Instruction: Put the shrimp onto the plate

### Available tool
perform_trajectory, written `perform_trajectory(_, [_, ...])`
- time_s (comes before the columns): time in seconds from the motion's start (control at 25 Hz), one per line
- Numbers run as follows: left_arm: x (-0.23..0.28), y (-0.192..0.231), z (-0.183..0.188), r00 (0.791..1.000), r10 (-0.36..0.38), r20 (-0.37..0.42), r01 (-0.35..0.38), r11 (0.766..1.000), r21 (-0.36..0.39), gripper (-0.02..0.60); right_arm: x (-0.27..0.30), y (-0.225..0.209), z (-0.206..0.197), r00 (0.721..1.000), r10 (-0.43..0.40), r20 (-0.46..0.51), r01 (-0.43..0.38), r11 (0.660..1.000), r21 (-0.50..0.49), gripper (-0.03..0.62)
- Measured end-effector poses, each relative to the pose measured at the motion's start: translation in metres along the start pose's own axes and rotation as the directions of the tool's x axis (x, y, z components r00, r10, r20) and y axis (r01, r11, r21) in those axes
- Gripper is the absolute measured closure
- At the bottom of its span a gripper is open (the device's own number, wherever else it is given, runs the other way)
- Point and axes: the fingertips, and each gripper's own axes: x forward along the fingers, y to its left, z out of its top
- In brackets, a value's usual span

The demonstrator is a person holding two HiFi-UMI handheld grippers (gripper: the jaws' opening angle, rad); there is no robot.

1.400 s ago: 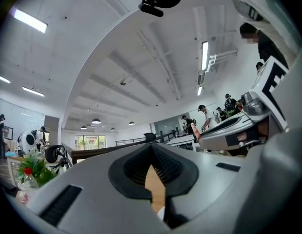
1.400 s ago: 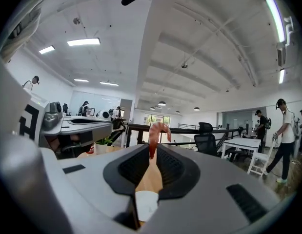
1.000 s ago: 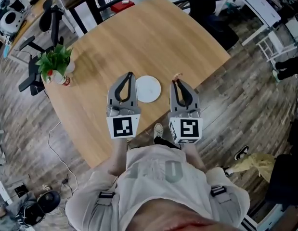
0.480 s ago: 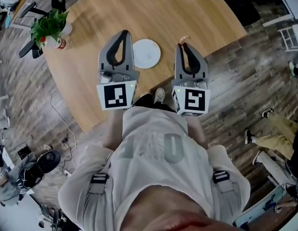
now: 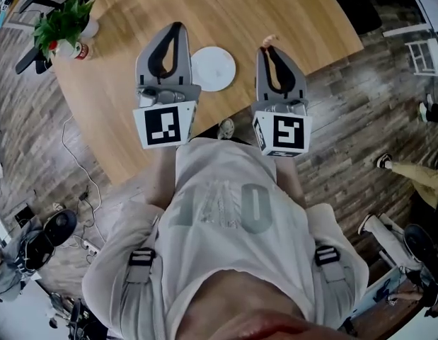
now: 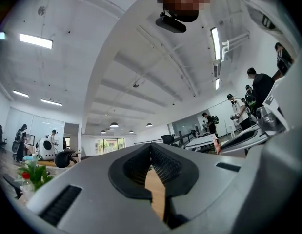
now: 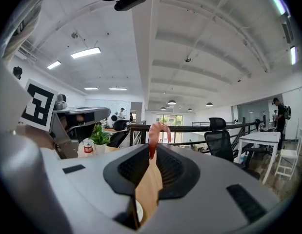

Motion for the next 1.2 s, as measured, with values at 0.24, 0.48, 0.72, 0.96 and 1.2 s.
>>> perform_trajectory(0.24, [-0.003,0.021,-0.006,0.998,0.057,-0.011,-0.057,0.998,0.013,0.572,0.029,0.022,-0.005,0.994,0.102,-0.043,-0.102,0.995,-0.013,0.542])
perform_trajectory(0.48, [-0.012,0.031,-0.027,0.993,0.093,-0.072,-0.093,0.996,0.003,0.572,0.059,0.045,-0.027,0.971,0.207,-0.122,-0.210,0.978,-0.015,0.542])
perform_trajectory(0.72, [-0.020,0.040,-0.042,0.988,0.111,-0.107,-0.112,0.994,-0.005,0.572,0.085,0.068,-0.070,0.929,0.294,-0.226,-0.298,0.954,0.019,0.542])
perform_trajectory(0.96, [-0.024,0.052,-0.049,0.982,0.145,-0.120,-0.147,0.989,-0.011,0.572,0.104,0.092,-0.147,0.824,0.353,-0.443,-0.393,0.919,0.002,0.542])
perform_trajectory(1.2, [-0.026,0.064,-0.058,0.974,0.177,-0.143,-0.180,0.984,-0.009,0.572,0.108,0.111,-0.200,0.711,0.368,-0.599,-0.450,0.893,0.014,0.542])
